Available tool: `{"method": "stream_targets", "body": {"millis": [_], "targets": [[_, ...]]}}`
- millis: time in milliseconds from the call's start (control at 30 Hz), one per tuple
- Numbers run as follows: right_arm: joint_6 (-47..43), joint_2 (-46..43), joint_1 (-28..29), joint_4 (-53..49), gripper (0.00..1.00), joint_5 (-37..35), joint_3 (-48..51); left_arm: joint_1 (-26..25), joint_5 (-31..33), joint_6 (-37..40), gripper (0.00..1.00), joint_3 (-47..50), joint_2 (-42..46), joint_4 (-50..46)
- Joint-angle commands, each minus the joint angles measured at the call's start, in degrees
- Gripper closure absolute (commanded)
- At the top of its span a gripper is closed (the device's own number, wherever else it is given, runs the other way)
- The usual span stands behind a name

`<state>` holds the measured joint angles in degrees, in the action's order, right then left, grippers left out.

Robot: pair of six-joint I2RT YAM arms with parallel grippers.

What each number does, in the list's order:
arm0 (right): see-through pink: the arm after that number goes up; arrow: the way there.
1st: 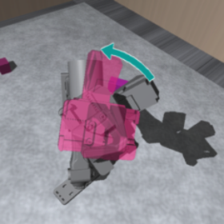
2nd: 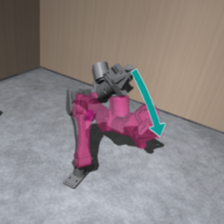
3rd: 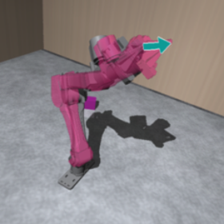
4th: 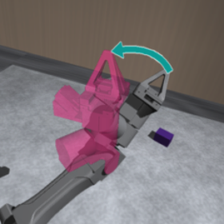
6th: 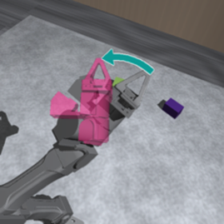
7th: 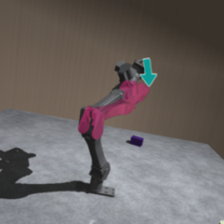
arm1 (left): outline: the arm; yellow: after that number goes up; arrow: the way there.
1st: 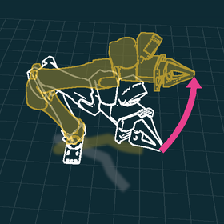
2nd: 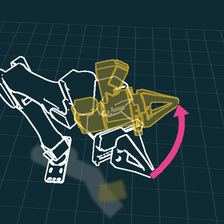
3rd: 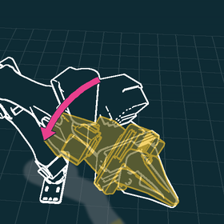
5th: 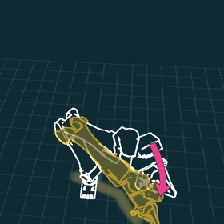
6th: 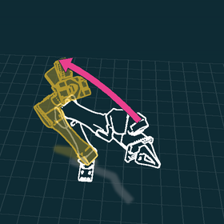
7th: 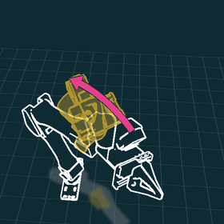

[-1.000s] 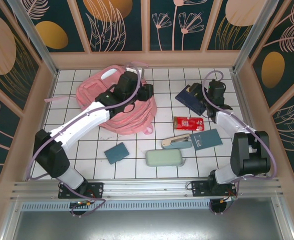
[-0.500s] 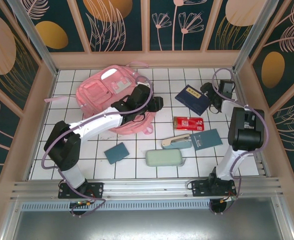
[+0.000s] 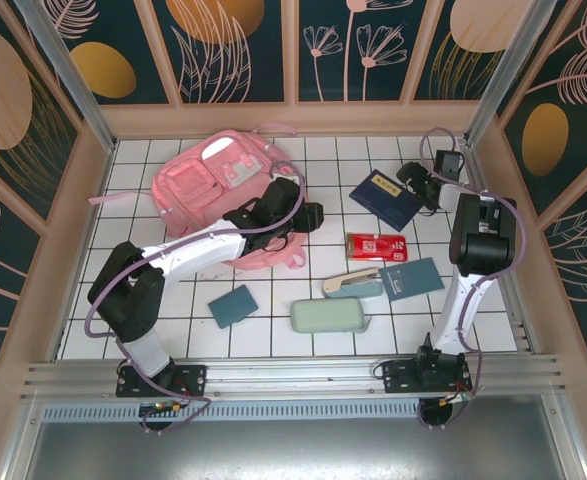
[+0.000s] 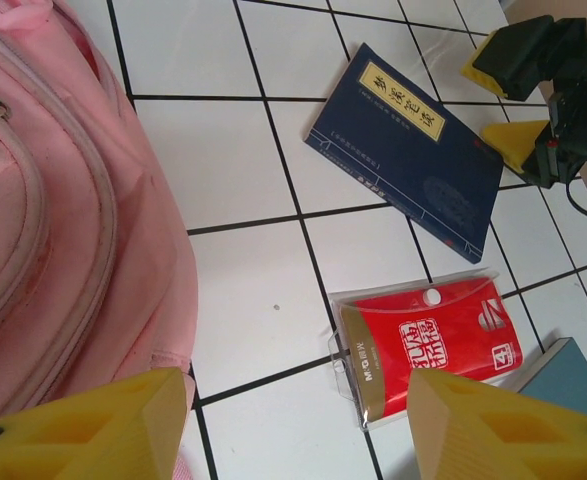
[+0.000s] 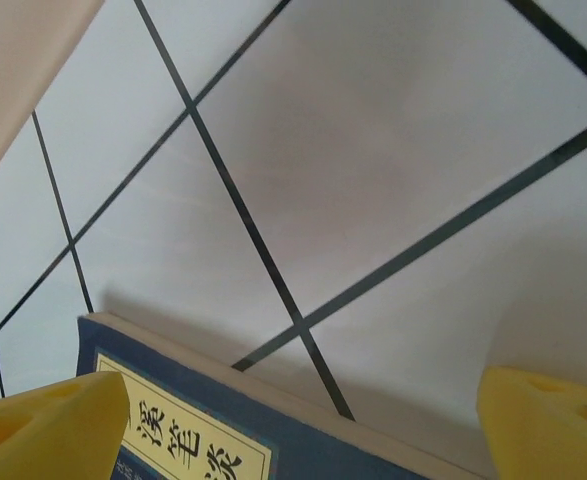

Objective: Pack the student bag

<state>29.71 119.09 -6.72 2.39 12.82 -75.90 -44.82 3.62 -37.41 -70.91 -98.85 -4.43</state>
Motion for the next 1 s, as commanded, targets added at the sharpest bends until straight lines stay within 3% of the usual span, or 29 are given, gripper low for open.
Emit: {"method": "stream_targets", "body": {"millis": [0, 300, 533, 767, 967], "targets": [[-0.76, -1.83, 2.05, -1.3, 0.11, 1.77, 3.0, -0.4, 0.94, -0.12, 0.39, -1.59, -1.12, 1.54], [2.23, -11.4, 9.35, 3.12, 0.15, -0.12, 15.69, -0.36, 2.85, -1.02, 0.35, -8.38, -9.88, 0.79], [3.94, -17.58, 13.51, 6.42, 0.25, 4.85, 23.18, -0.29, 3.91, -2.47, 0.35, -12.95, -15.83, 2.08], [0.33, -19.21, 14.37, 3.1, 0.26, -3.15, 21.25, 0.04, 1.91, -2.7, 0.41, -17.26, -22.11, 3.76], [-2.51, -14.7, 14.38, 2.44, 0.38, -6.65, 16.03, 1.05, 0.62, -4.06, 0.46, -20.06, -27.07, 4.95]]}}
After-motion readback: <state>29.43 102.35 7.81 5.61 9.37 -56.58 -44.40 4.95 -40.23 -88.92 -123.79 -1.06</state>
